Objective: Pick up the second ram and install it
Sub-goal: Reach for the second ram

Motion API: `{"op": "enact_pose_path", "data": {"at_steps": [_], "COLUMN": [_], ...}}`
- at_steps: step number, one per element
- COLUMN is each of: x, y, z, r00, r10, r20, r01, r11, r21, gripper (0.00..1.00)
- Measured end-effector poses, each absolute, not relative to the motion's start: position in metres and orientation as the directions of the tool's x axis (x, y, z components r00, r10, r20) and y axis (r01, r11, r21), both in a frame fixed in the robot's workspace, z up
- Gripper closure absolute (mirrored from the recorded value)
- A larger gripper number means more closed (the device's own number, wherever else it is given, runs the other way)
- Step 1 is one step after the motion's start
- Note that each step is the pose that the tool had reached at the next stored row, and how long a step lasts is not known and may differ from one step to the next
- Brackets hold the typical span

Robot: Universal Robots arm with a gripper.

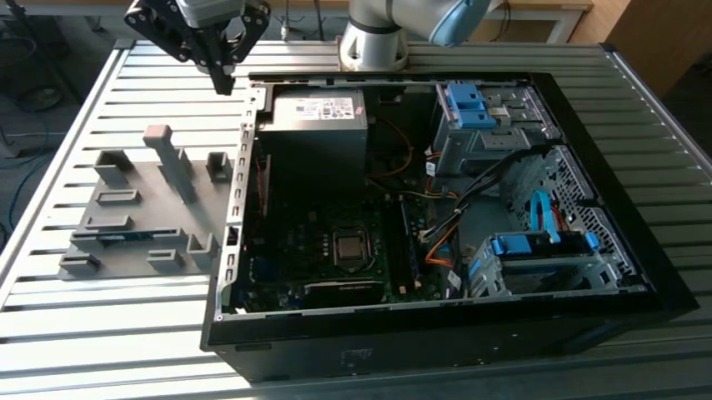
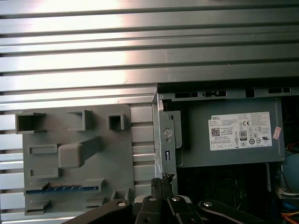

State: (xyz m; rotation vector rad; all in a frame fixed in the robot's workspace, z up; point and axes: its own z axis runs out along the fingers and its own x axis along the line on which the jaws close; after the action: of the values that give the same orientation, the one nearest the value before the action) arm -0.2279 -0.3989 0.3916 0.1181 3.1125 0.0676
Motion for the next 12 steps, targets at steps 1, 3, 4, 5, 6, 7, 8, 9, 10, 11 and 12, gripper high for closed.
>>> {"op": "enact_pose_path", "data": {"at_steps": [1,3,4,5,6,7,8,9,10,11,12], "x": [-0.2283,-0.2289,-0.2293,-0.2296,-0.2299,-0.2302,-0.2305,-0.2307,-0.231,-0.2313,-0.2315], "y": [-0.3989,-0.3989,-0.3989,-0.3989,-0.3989,-0.3989,-0.3989,-0.399,-0.3989,-0.3989,-0.3989], "z": [0.3916,0.3915,0.3916,0.3915,0.3915,0.3915,0.3915,0.3915,0.3915,0.3914,0.3914], "r00": [-0.997,-0.997,-0.997,-0.997,-0.997,-0.997,-0.997,-0.997,-0.997,-0.997,-0.997], "r10": [0.076,0.076,0.076,0.076,0.076,0.076,0.076,0.076,0.076,0.076,0.076], "r20": [-0.024,-0.024,-0.024,-0.024,-0.024,-0.024,-0.024,-0.024,-0.024,-0.024,-0.024], "r01": [0.075,0.075,0.075,0.075,0.075,0.075,0.075,0.075,0.075,0.075,0.075], "r11": [0.996,0.996,0.996,0.996,0.996,0.996,0.996,0.996,0.996,0.996,0.996], "r21": [0.044,0.044,0.044,0.044,0.044,0.044,0.044,0.044,0.044,0.044,0.044], "gripper": [0.89,0.89,0.89,0.89,0.89,0.89,0.89,0.89,0.89,0.89,0.89]}}
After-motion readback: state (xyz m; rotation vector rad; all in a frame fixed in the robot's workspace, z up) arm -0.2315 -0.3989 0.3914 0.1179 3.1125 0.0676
